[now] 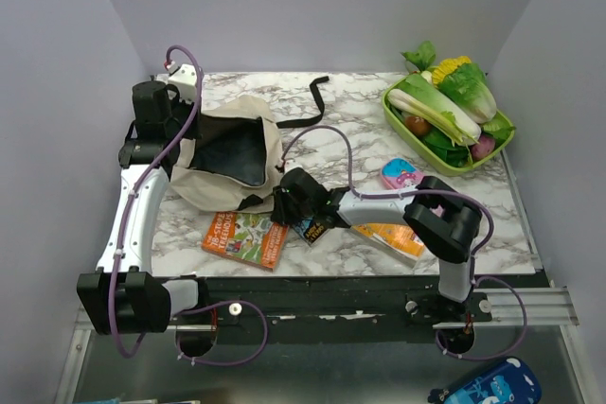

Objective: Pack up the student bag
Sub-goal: Move the book to the center of the board.

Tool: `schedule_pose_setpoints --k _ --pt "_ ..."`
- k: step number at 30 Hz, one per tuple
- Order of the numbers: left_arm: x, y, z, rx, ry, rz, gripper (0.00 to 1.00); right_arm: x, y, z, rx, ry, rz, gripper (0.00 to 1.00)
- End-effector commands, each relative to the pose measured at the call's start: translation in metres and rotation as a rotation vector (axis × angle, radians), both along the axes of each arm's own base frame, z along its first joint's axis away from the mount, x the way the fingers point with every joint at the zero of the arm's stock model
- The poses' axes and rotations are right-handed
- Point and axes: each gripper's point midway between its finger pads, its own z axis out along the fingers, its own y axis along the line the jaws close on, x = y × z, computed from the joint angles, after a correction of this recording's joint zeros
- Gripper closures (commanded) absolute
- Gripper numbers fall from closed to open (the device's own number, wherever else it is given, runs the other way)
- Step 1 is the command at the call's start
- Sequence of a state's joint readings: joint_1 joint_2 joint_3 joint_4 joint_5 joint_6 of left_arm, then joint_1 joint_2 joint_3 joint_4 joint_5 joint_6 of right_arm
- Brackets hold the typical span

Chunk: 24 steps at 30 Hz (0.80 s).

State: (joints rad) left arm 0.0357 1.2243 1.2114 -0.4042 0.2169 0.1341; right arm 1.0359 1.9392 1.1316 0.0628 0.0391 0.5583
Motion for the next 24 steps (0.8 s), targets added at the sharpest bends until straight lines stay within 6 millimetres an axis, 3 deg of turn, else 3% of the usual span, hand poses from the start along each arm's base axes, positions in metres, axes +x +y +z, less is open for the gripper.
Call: schedule_pose_setpoints --k 1,9,13,17,21,24 --pt "0.001 0.011 0.028 0.023 -0.119 0.035 1.00 -0.013 -0.159 -0.094 -0.564 0.119 -0.151 0.76" --pt "0.002 0.022 0.027 0.016 -0.128 0.067 1.00 -0.009 -0.219 -0.095 -0.619 0.160 -0.269 0.80" --pt "0.000 0.036 0.031 0.012 -0.151 0.140 1.00 -0.007 -0.216 -0.081 -0.580 0.174 -0.296 0.85" --pt "-0.002 0.046 0.036 -0.003 -0.173 0.201 1.00 -0.015 -0.203 -0.058 -0.495 0.188 -0.287 0.84" --pt "-0.009 0.026 0.024 -0.047 -0.121 0.106 1.00 -0.031 -0.195 -0.051 -0.454 0.223 -0.233 0.82" --pt "-0.019 -0.007 0.000 -0.091 -0.020 -0.076 1.00 -0.047 -0.187 -0.052 -0.423 0.270 -0.194 0.81"
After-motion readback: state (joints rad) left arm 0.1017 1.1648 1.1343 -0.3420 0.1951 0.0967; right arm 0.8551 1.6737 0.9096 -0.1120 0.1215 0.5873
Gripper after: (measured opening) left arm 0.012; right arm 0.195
